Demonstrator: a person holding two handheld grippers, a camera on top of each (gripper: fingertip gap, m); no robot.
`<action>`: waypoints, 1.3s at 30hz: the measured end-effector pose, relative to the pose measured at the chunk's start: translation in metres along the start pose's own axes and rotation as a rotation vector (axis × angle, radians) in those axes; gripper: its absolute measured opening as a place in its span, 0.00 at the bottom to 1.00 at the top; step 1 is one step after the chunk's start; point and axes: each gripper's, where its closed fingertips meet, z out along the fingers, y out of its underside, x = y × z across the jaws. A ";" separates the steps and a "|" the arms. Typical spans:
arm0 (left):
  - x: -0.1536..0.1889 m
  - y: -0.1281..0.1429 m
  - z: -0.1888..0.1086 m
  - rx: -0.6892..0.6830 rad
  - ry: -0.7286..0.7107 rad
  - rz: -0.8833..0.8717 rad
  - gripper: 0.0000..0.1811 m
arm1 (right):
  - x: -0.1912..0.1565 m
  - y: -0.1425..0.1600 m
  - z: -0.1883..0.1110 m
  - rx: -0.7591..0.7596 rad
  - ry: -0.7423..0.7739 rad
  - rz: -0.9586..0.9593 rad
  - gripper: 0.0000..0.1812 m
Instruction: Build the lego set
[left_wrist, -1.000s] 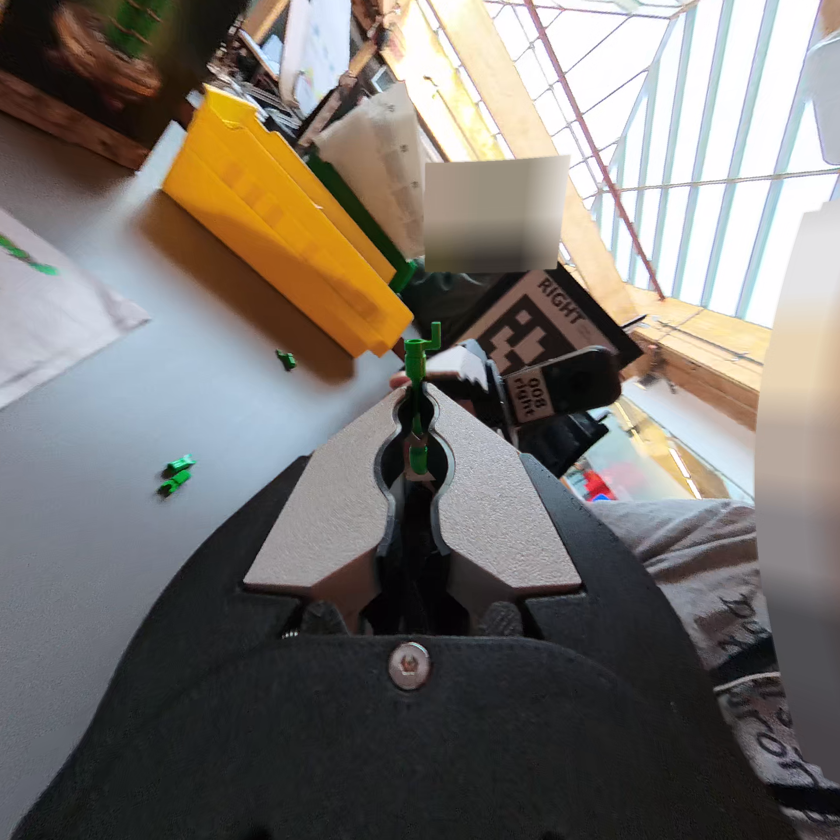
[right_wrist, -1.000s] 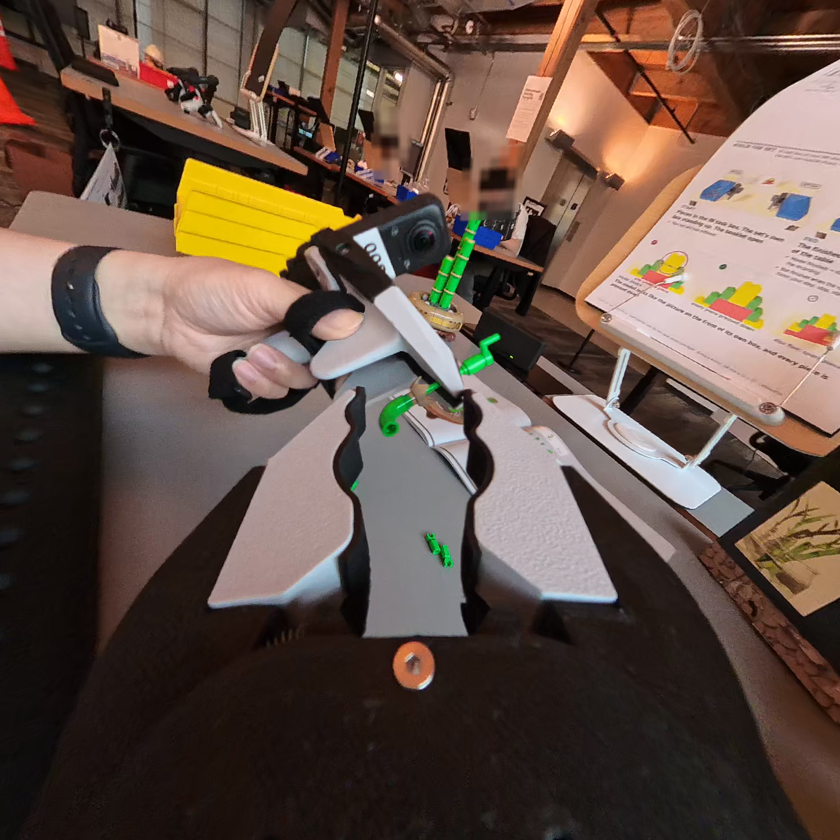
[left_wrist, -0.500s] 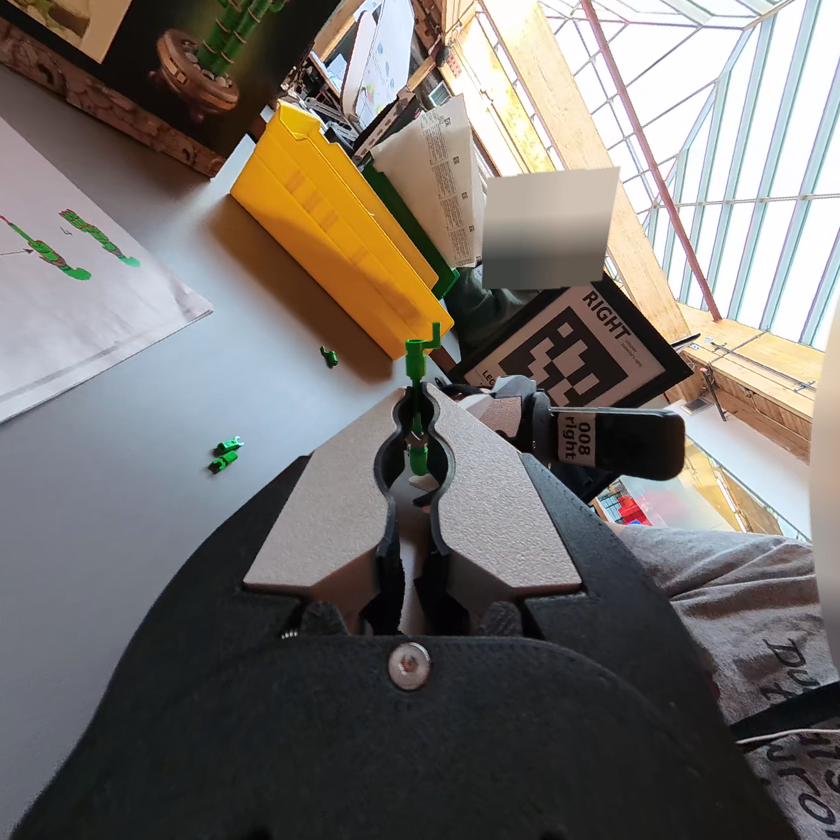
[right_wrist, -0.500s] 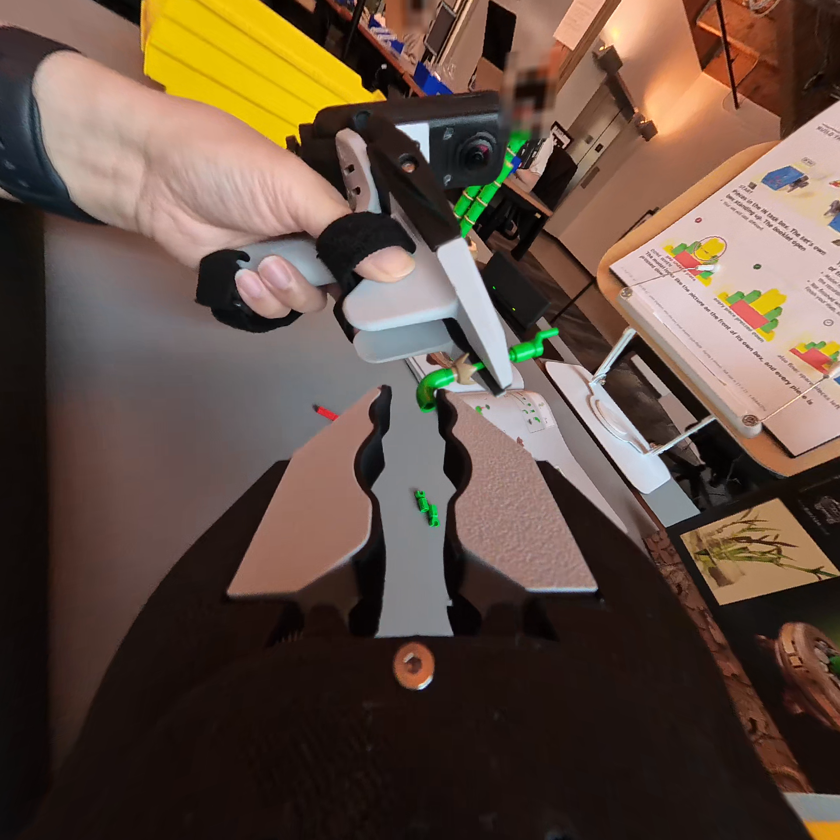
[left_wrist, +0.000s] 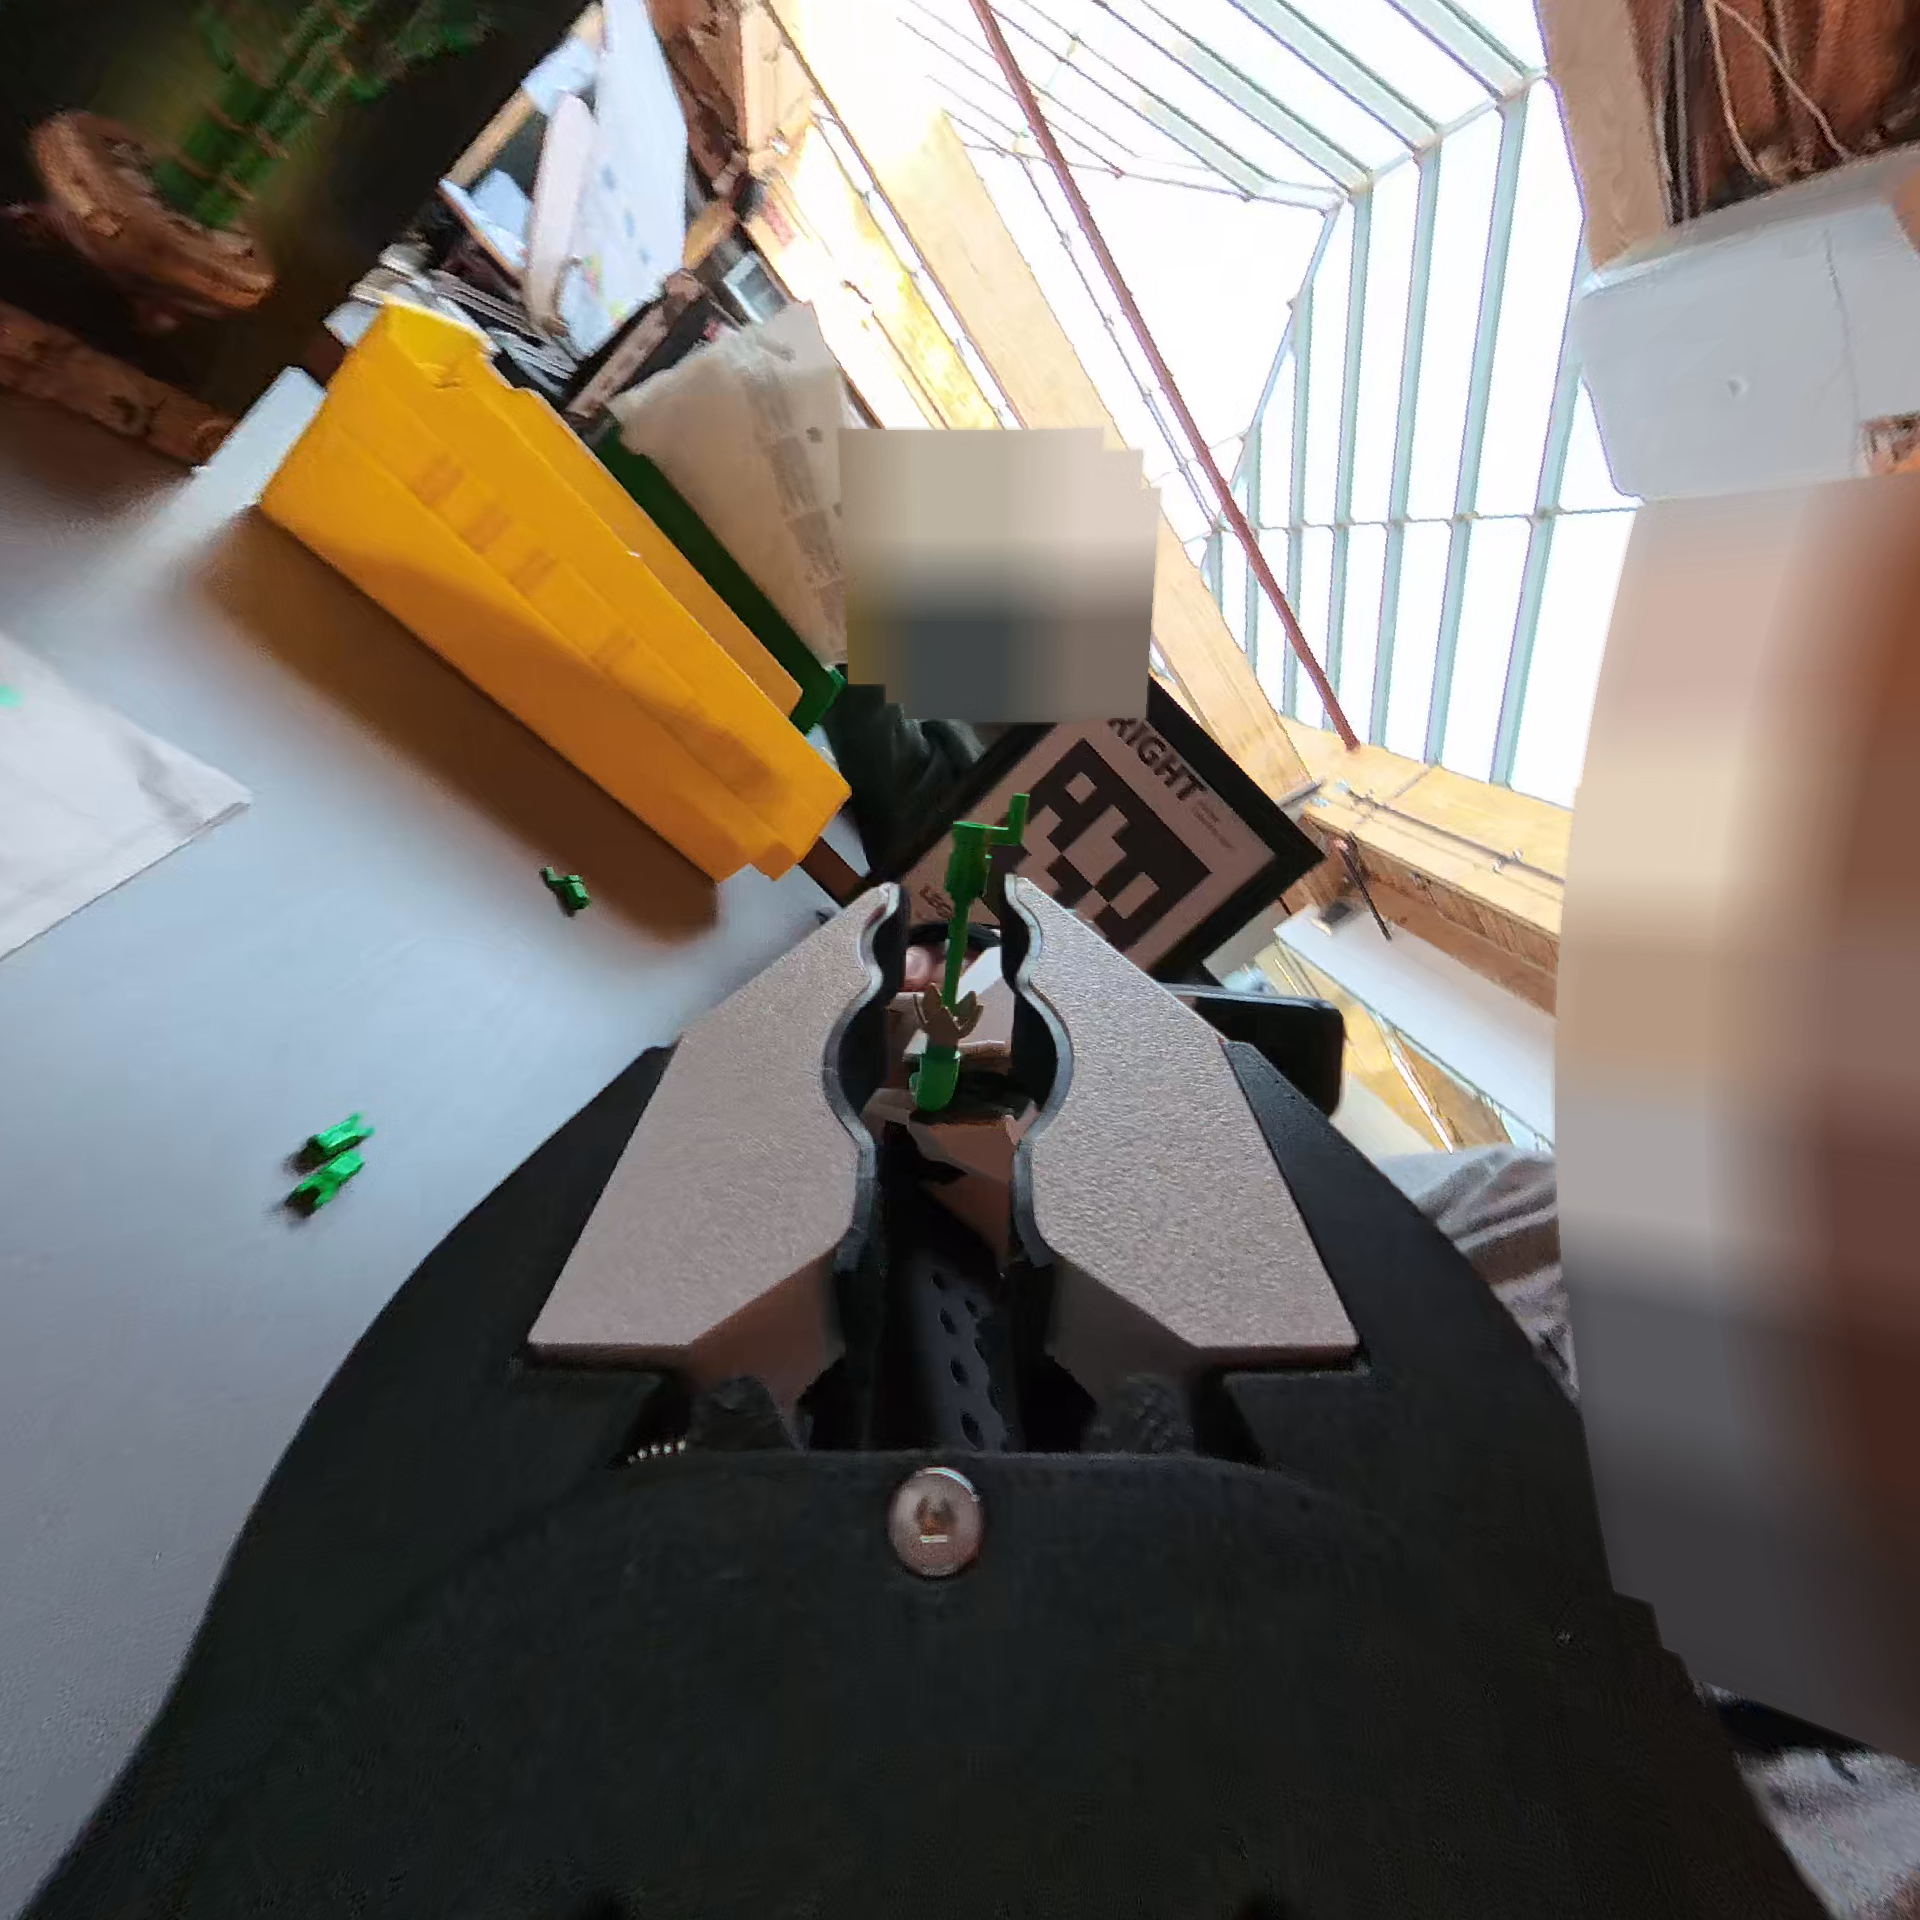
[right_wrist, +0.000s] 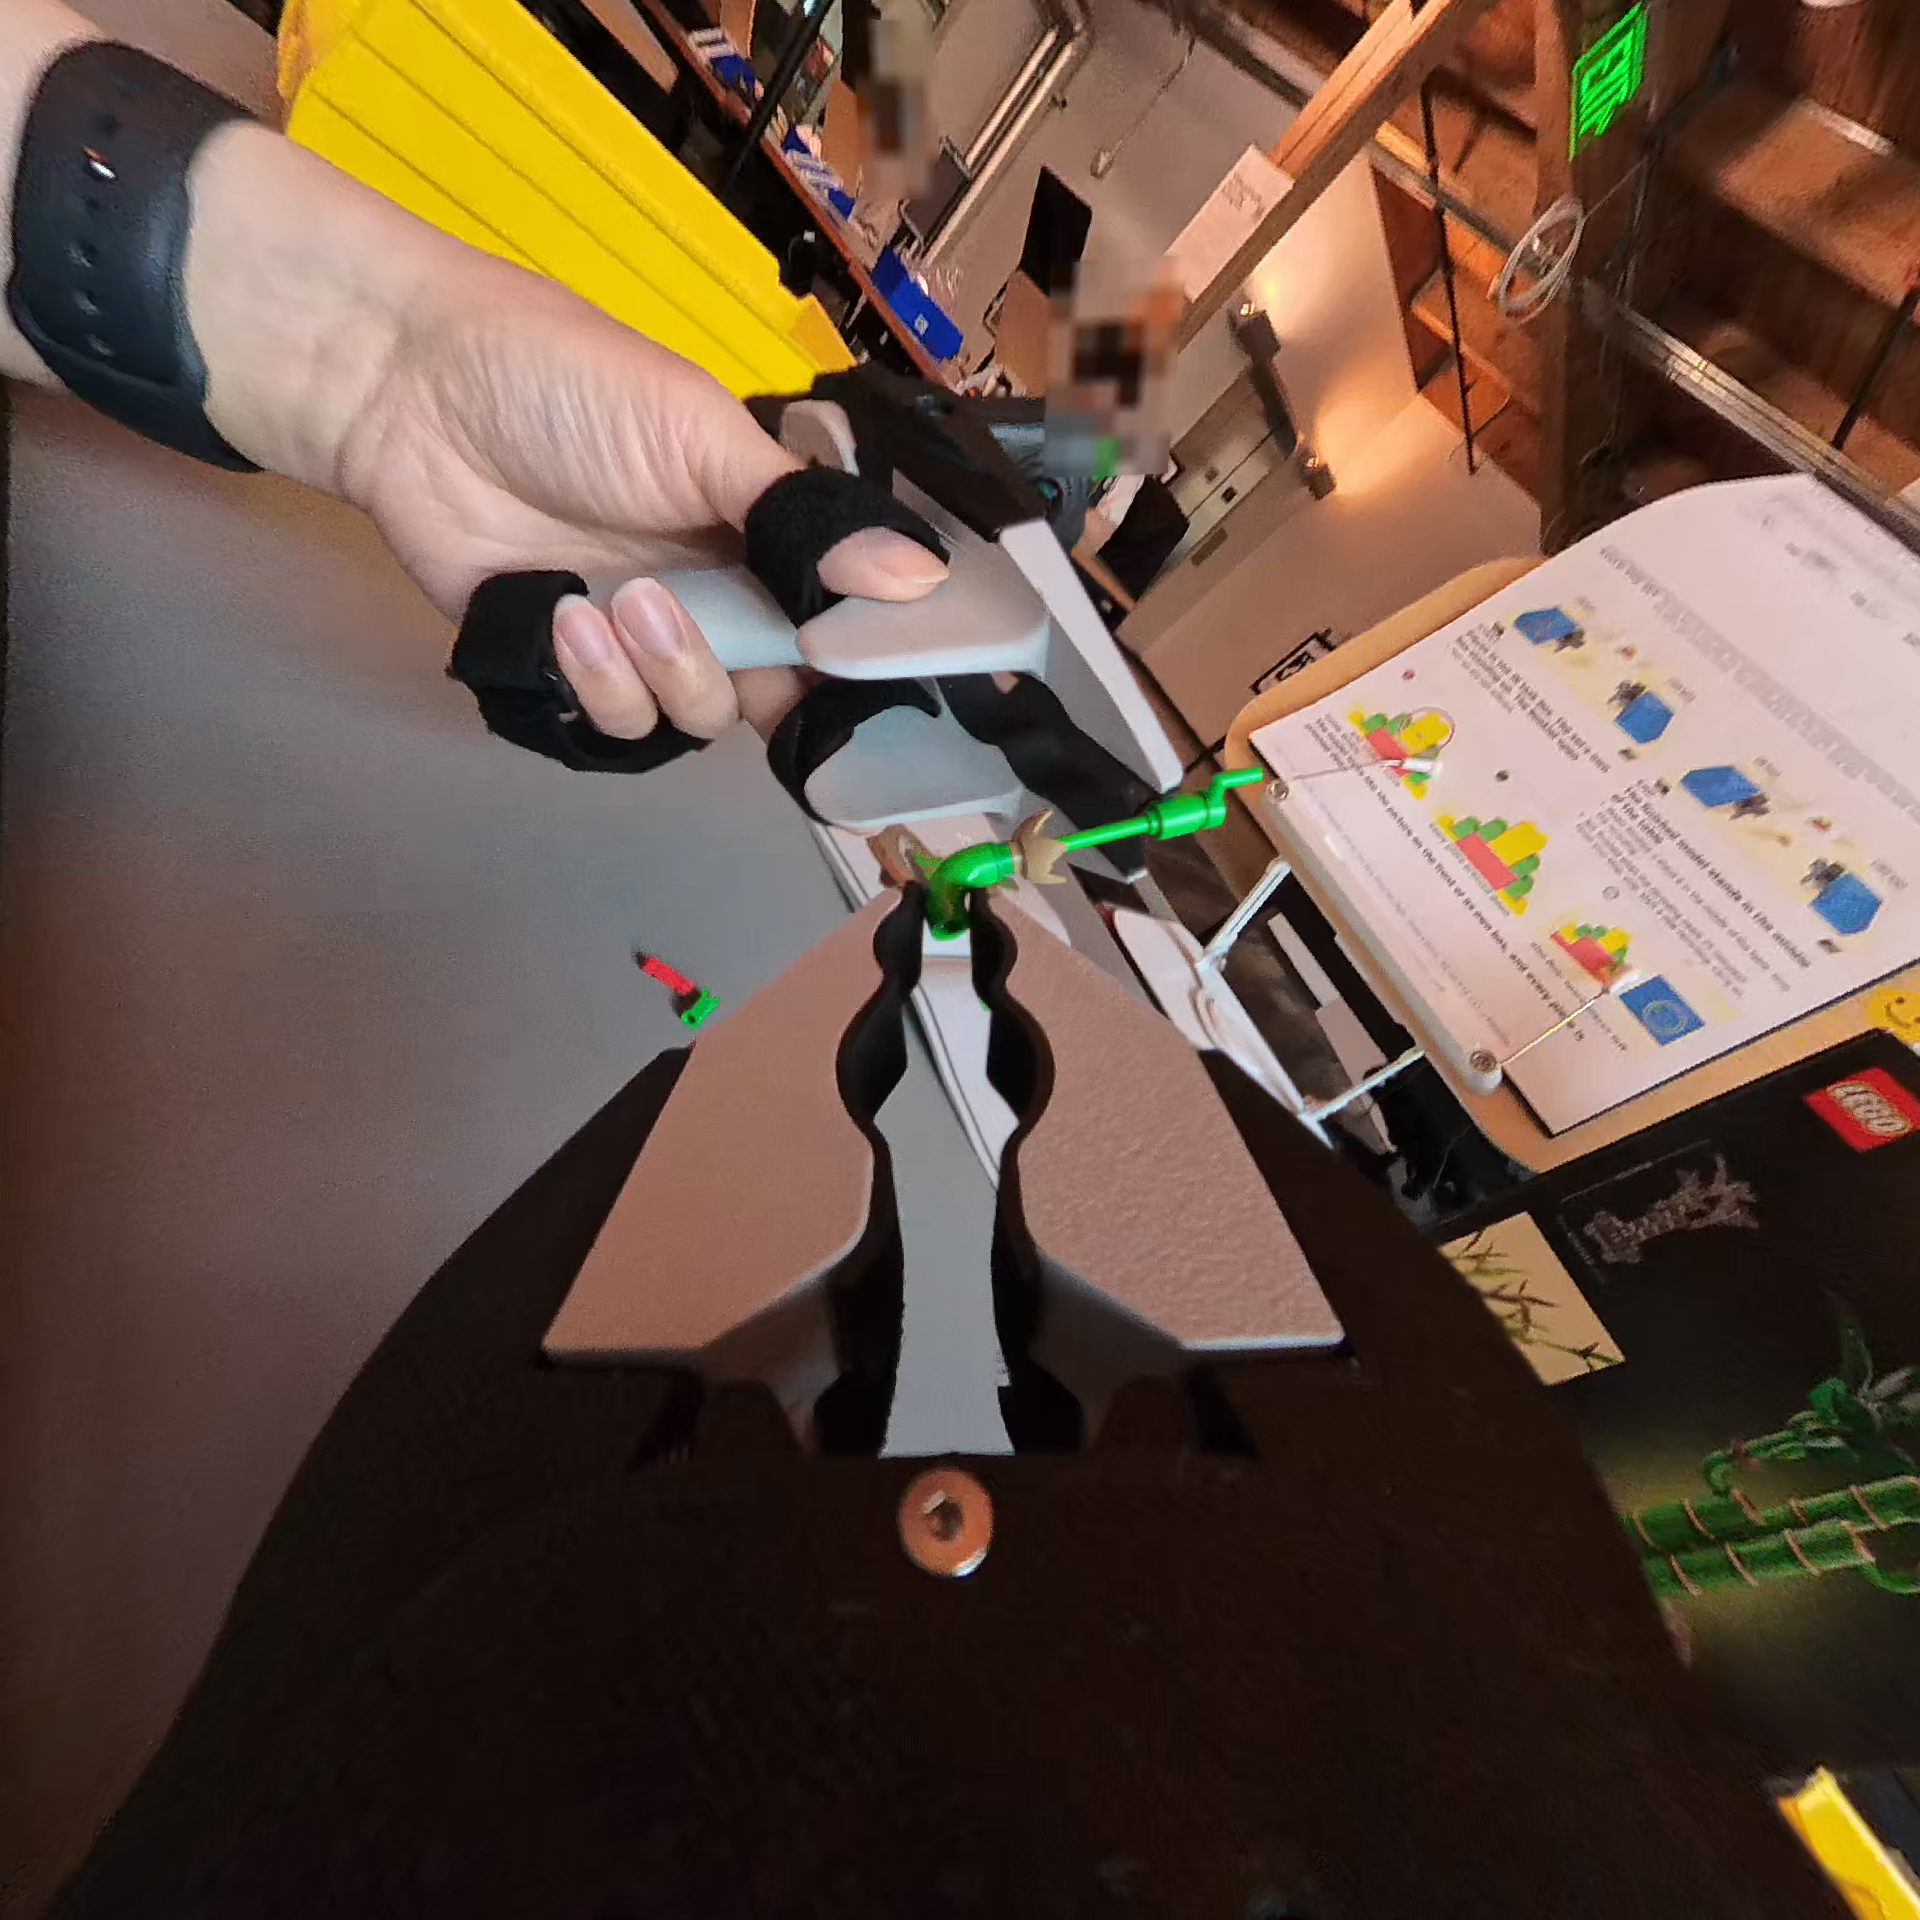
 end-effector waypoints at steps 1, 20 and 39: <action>0.008 0.001 0.001 -0.014 0.046 0.016 0.08 | -0.001 -0.004 -0.001 0.023 -0.003 -0.005 0.04; 0.040 0.027 0.012 -0.199 -0.071 0.774 0.00 | -0.004 -0.017 -0.010 0.162 -0.041 -0.046 0.14; -0.036 0.098 -0.013 -0.749 -0.599 1.477 0.00 | -0.028 0.010 -0.033 -0.017 -0.270 0.527 0.16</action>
